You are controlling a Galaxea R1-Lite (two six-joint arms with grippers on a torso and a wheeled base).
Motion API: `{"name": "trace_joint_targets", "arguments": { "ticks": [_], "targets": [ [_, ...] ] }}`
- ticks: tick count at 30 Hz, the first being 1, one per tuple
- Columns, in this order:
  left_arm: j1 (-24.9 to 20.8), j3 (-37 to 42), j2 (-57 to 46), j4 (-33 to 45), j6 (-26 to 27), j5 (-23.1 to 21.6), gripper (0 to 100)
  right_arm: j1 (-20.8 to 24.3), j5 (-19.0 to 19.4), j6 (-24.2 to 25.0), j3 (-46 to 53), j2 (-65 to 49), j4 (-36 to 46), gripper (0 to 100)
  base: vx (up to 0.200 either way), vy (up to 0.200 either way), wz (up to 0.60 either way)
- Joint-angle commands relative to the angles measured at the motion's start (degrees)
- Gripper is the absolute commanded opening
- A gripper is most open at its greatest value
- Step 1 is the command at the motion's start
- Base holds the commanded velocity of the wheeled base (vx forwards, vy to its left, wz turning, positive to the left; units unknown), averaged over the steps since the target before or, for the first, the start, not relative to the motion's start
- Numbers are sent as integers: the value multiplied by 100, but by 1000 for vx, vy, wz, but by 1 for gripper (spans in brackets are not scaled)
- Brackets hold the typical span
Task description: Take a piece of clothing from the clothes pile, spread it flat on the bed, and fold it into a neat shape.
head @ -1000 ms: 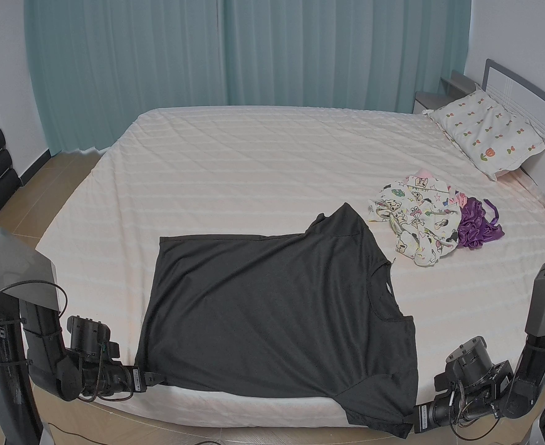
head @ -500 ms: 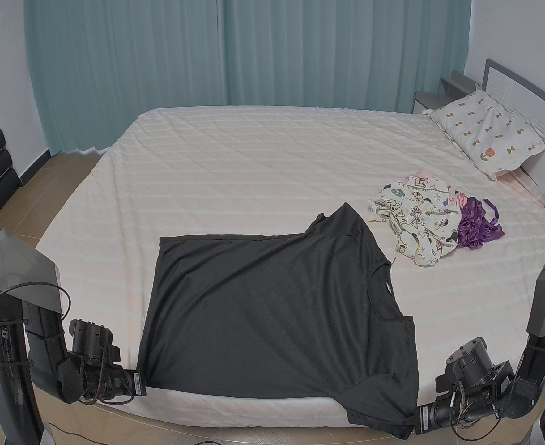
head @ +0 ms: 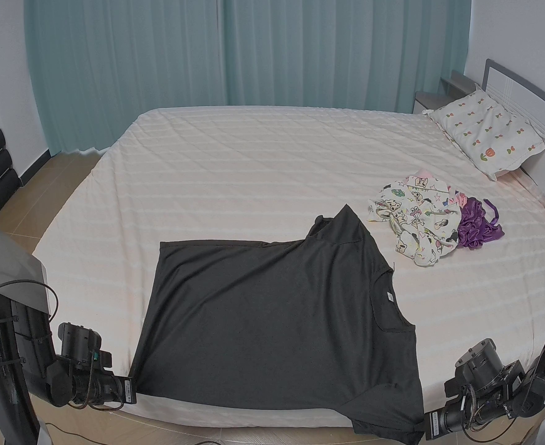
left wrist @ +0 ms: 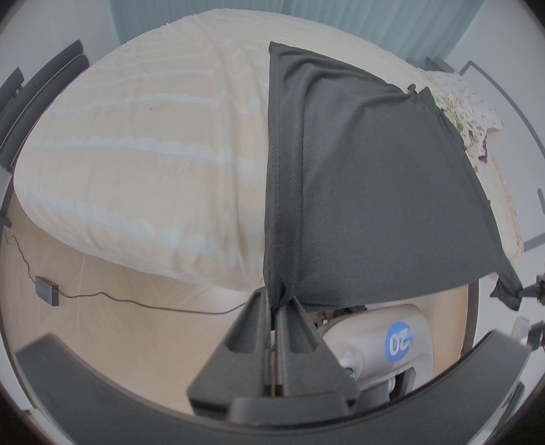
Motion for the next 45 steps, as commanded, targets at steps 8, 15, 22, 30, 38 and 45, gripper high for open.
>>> {"name": "trace_joint_targets", "arguments": {
  "ticks": [8,15,22,30,38,45],
  "targets": [
    [-1,454,-141,-43,219,5,0,6,-5,-7,99,-501,182,0,0,0,0],
    [16,525,-405,132,166,5,0,-64,-14,10,99,-1081,199,0,0,0,0],
    [16,112,-572,168,-36,-4,0,-249,-23,28,-306,-1116,191,0,0,0,0],
    [-45,-1365,-1170,1943,-959,-39,0,-583,-23,-16,-1053,-1037,217,0,0,0,0],
    [-45,-3079,-1512,4597,-1425,-83,0,-732,-14,-25,-2037,-1037,1043,0,0,0,0],
    [-45,-3562,-1785,5845,-1407,-100,0,-899,-14,-95,-2626,-1029,1571,0,0,0,0]
  ]
}}
